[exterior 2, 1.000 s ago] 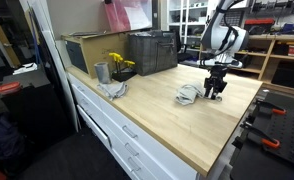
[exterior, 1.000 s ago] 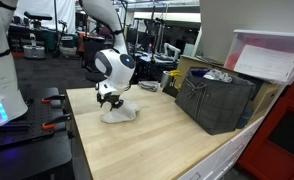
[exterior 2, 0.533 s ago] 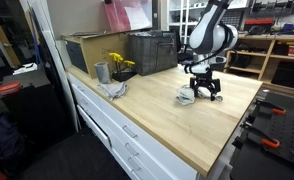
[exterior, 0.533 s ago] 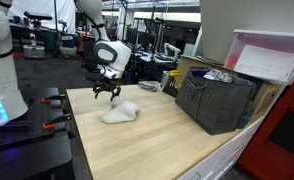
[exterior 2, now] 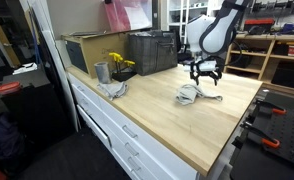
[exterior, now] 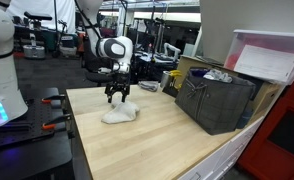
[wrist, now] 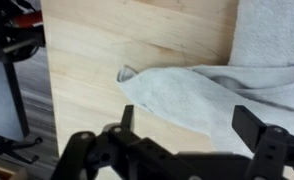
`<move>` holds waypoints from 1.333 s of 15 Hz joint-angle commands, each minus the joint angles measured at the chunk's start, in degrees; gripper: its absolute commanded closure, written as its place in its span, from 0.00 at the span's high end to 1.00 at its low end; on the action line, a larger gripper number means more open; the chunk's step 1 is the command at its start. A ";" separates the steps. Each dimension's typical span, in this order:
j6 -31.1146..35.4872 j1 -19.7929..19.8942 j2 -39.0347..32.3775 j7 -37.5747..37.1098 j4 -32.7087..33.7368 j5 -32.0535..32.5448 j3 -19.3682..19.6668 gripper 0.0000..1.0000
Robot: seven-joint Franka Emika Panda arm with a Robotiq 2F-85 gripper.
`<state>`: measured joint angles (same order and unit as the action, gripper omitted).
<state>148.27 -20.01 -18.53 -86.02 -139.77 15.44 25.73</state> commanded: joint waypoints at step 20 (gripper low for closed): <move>15.50 24.09 -3.08 66.70 1.17 -18.78 -22.14 1.00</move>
<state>165.13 6.63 -21.13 -21.49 -139.76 -2.55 0.09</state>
